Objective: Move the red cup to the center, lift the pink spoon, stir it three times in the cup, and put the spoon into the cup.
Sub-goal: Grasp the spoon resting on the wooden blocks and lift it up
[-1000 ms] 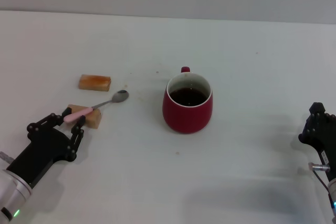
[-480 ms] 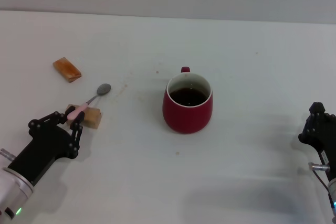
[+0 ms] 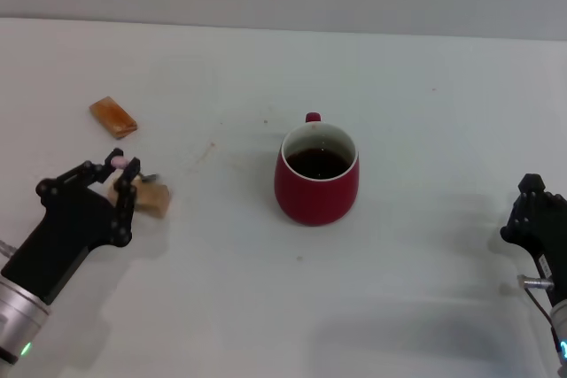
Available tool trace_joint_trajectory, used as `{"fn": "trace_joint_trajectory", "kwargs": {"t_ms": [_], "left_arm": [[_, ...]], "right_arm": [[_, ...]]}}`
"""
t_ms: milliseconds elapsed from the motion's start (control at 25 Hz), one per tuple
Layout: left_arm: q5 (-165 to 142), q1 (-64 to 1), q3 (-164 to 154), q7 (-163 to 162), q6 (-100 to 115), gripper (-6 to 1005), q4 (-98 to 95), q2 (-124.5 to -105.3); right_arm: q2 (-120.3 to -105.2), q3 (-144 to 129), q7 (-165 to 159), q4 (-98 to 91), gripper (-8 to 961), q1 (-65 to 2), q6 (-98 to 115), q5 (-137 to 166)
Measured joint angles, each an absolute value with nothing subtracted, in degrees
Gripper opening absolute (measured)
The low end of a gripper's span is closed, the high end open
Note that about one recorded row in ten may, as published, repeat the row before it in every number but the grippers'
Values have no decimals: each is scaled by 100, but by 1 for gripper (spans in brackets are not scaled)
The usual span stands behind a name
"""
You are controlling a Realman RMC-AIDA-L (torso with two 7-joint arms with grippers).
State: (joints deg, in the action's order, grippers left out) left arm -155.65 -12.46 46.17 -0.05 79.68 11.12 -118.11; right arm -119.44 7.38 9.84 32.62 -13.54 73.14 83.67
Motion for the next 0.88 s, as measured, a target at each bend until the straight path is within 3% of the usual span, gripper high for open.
{"fn": "trace_joint_trajectory", "kwargs": {"t_ms": [880], "left_arm": [[-15579, -1514, 4640, -207, 8493, 151, 1339, -11786]], "right_arm": [[-11952, 749, 984, 3278, 0, -1362, 7302, 8434]]}}
